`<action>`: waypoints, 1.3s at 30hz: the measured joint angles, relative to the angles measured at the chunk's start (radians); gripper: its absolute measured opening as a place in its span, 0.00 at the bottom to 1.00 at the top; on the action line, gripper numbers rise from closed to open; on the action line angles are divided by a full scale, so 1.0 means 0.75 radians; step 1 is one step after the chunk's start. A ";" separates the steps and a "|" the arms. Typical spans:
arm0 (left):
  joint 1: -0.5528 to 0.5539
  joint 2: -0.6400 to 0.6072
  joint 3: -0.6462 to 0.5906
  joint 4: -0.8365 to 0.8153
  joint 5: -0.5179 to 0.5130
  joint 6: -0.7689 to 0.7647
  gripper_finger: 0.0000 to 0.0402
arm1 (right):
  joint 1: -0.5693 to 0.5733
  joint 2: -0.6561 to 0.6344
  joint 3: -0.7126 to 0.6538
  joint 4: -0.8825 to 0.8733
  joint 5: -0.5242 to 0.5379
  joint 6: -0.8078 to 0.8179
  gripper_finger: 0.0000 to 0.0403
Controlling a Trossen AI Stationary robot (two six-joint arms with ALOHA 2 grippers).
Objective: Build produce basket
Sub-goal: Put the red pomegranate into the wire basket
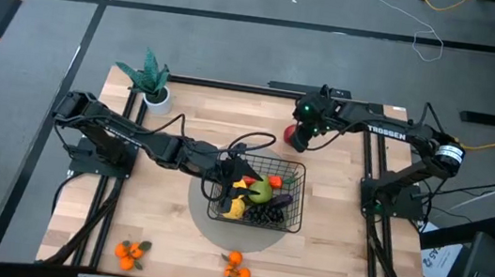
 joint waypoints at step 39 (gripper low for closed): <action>0.000 0.000 -0.002 -0.004 -0.006 0.037 0.39 | -0.032 0.055 0.002 0.030 -0.001 -0.032 0.51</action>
